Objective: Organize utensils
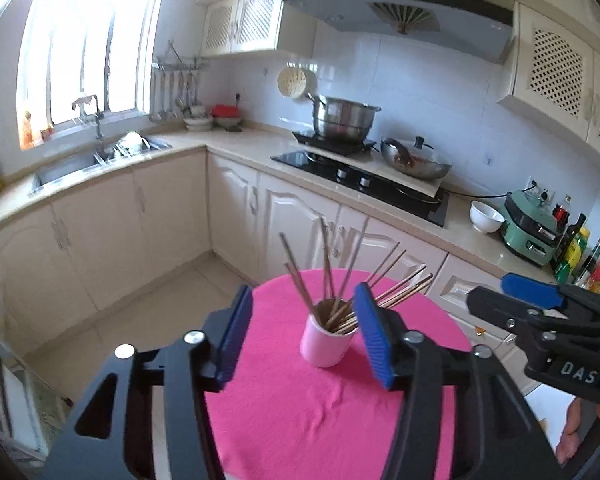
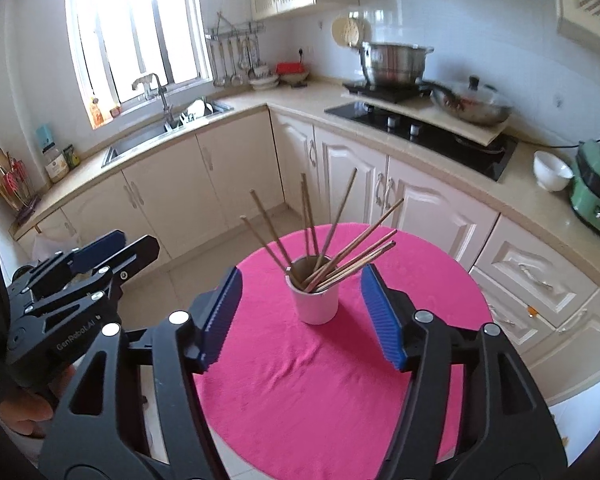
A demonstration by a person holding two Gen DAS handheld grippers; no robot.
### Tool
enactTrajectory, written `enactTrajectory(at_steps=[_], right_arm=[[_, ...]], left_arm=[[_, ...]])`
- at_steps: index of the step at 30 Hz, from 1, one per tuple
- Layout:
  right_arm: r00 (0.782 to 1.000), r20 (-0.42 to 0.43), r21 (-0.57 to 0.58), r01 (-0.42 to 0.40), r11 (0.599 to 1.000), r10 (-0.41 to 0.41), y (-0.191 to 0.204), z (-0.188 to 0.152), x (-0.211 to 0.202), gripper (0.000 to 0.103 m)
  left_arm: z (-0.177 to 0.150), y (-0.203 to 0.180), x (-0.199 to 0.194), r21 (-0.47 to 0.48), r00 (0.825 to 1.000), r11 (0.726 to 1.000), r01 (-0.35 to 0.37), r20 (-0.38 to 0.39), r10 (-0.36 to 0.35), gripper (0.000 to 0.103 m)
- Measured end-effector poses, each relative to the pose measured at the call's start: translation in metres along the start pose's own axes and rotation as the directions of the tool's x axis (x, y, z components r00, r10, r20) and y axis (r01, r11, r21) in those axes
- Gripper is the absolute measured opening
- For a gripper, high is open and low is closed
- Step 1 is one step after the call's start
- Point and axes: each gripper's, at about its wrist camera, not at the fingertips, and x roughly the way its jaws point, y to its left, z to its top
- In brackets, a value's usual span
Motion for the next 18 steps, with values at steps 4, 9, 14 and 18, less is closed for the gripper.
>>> enactTrajectory(at_steps=[4, 9, 14, 18], right_arm=[[0.997, 0.071, 0.021, 0.029, 0.999, -0.031, 0.041, -0.020, -0.053, 0.067], [0.992, 0.120, 0.021, 0.028, 0.999, -0.031, 0.087, -0.041, -0.110, 0.074], [0.988, 0.151, 0.028, 0.032, 0.999, -0.036, 0.110, -0.055, -0.155, 0.076], [0.982, 0.184, 0.024, 0.041, 0.999, -0.045, 0.123, -0.065, -0.185, 0.078]], left_arm=[[-0.005, 0.008, -0.061, 0.032, 0.999, 0.999, -0.008, 0.050, 0.006, 0.055], [-0.013, 0.016, -0.139, 0.069, 0.993, 0.996, -0.062, 0.107, 0.054, 0.061], [-0.015, 0.016, -0.197, 0.091, 0.988, 0.993, -0.072, 0.143, 0.059, 0.066], [-0.015, 0.017, -0.238, 0.084, 0.981, 0.994, -0.077, 0.186, 0.060, 0.069]])
